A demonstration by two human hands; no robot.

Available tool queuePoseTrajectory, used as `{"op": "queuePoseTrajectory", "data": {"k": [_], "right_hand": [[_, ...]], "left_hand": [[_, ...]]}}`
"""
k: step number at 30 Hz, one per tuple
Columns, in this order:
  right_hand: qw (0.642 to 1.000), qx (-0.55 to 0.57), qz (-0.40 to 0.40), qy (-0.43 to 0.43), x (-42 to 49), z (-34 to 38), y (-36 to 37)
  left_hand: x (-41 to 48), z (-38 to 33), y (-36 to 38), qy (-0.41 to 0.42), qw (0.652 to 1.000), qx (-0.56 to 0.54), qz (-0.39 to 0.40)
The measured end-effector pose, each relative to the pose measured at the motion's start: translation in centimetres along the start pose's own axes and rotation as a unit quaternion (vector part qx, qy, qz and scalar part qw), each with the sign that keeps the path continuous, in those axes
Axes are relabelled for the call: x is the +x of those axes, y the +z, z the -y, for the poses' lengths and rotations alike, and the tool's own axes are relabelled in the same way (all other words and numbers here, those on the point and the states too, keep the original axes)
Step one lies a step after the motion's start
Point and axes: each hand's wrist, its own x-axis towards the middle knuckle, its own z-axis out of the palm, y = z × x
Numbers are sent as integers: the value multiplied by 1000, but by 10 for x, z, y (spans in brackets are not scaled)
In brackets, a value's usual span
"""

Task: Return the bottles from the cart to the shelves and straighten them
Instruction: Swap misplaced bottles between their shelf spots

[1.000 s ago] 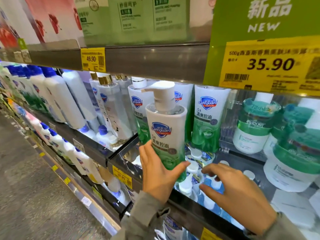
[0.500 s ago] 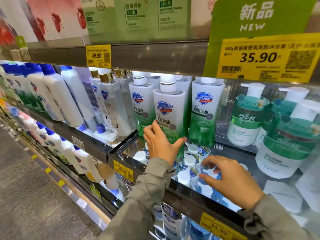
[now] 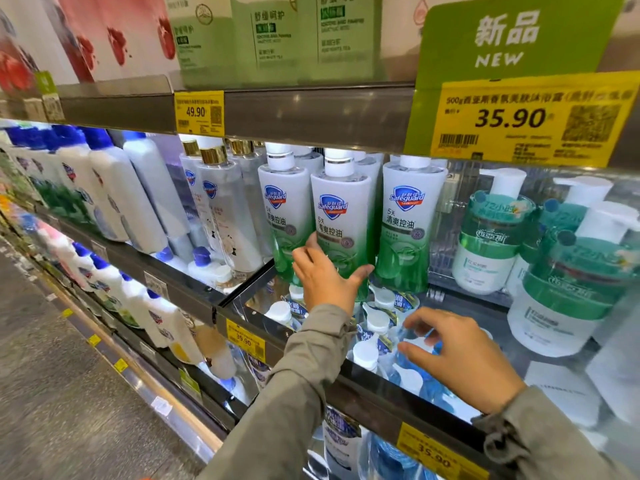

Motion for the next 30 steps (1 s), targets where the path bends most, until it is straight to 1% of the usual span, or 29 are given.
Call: {"op": "queuePoseTrajectory", "data": {"k": [3,7,13,15,20,22,24,30], "right_hand": [[1000,9,-7,-4,2,-1,1],[1000,11,0,-6,3,-4,4],[1000,22,-5,-2,6,-8,5],[1000,20,-6,-4,7,-9,6],[999,34,-7,-6,7,-10,6],[999,38,-6,-6,8,-10,6],[999,39,-10,-6,8,-10,6],[995,95,-37,-23,7,-1,1]], "left_hand": [[1,-1,1,-3,1000,-7,-6],[7,-4,1,-17,1000,-4,13],[5,-5,0,-27,999,-3,17],[9,-4,-6,-23,999,8,42],[3,5,-34,1,989,7,149],[-5,9,-47,18,985,24,173],[-12,12,-59,43,980,53,185],[-35,18,-102,49,981,52,181]]}}
